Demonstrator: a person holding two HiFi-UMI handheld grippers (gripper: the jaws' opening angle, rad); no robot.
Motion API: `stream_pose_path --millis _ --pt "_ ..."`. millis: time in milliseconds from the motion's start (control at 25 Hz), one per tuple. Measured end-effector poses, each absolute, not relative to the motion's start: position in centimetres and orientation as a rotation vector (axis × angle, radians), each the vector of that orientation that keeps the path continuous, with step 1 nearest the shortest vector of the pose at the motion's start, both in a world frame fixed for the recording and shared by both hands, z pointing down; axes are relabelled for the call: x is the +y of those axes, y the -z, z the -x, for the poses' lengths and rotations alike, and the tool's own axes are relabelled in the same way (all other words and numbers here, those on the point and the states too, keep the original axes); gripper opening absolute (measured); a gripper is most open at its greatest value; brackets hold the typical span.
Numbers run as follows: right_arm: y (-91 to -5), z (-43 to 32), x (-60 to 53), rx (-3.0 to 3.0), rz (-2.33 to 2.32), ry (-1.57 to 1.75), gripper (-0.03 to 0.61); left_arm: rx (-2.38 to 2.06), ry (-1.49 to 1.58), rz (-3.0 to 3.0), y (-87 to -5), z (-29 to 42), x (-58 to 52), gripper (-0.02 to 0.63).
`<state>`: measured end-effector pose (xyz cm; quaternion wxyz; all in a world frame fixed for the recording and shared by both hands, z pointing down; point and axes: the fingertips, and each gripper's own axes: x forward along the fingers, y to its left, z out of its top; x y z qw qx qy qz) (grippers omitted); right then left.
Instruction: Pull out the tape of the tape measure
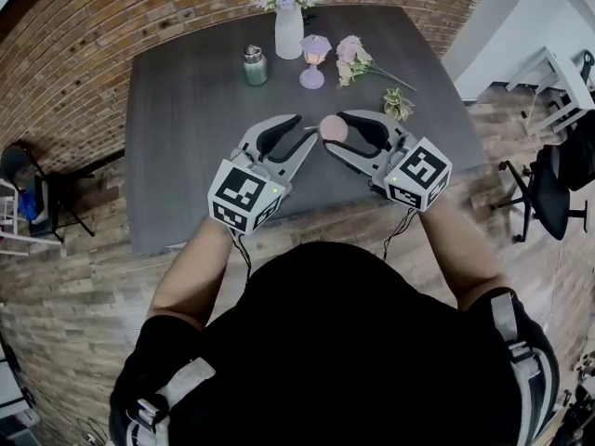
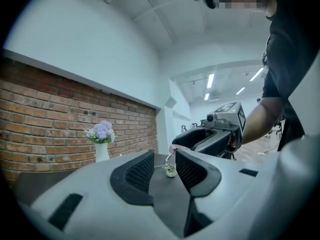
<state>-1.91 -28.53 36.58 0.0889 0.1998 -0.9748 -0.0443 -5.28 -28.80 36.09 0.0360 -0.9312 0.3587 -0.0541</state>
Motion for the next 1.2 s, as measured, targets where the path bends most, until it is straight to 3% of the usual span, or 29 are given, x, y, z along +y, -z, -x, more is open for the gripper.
stream_pose_path --millis 200,360,600,1200 --pt "-36.5 2.0 -28.5 -2.918 -0.567 0.117 0.215 1.097 0.178 2.855 -36.2 5.2 -28.8 0.121" --pt "-36.2 2.0 -28.3 -2.929 -0.555 0.116 0.215 1.125 0.183 2.828 -36.1 5.5 -28.8 0.052" --pt "-36.1 1.8 -28.9 -2.942 -0.568 0.088 0.215 1.115 0.198 2.825 -36.2 5.4 -28.9 0.025" --pt "-36.2 -1.9 -32.1 -2.882 -0.864 0.09 0.215 1.316 0.146 2.749 -35.6 8.8 -30.4 0.014"
